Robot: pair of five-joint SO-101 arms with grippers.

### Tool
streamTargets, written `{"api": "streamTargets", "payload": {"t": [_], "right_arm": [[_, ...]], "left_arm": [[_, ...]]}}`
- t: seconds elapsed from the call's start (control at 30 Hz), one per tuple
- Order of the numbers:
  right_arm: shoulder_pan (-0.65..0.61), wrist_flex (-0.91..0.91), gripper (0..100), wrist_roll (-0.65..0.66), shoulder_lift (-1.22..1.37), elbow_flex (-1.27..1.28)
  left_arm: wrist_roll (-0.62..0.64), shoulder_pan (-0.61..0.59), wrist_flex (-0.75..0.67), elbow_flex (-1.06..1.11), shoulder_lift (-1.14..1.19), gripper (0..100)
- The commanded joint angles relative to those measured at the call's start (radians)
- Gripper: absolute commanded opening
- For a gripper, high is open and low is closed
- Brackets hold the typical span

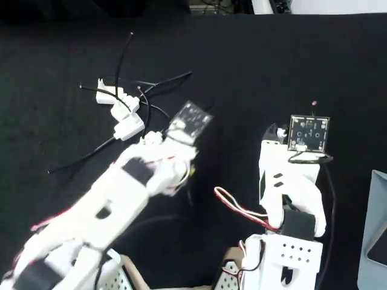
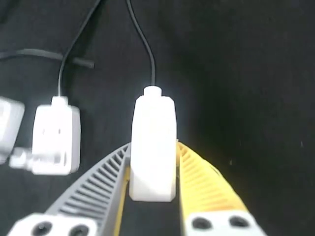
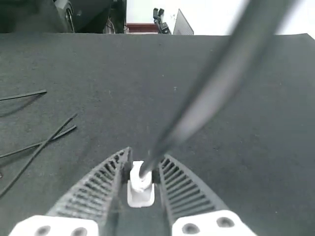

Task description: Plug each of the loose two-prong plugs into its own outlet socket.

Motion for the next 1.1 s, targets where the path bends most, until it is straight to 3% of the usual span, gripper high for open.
{"api": "streamTargets", "payload": {"t": [0.0, 0.13, 0.33, 0.5, 0.77, 0.9, 1.07], "right_arm": [[-0.014, -0.020, 1.1, 0.003, -0.001, -0.008], [-0.014, -0.021, 1.1, 0.005, -0.001, -0.008], [-0.014, -0.021, 1.1, 0.003, -0.001, -0.007], [-0.014, -0.021, 1.1, 0.003, -0.001, -0.012], [-0.114, 0.026, 1.1, 0.003, -0.002, -0.016], [-0.262, 0.158, 1.1, -0.002, -0.005, -0.068], [-0.531, 0.239, 1.1, -0.040, 0.001, -0.124]], "left_arm": [[-0.035, -0.010, 0.068, 0.128, -0.261, 4], [-0.081, -0.059, 0.092, 0.255, -0.374, 11], [-0.089, -0.282, 0.098, 0.386, -0.457, 28], [-0.180, -0.374, 0.164, 0.390, -0.534, 29], [-0.196, -0.476, 0.178, 0.449, -0.675, 29], [-0.232, -0.576, 0.255, 0.430, -0.756, 29], [-0.233, -0.817, 0.304, 0.435, -0.898, 29]]}}
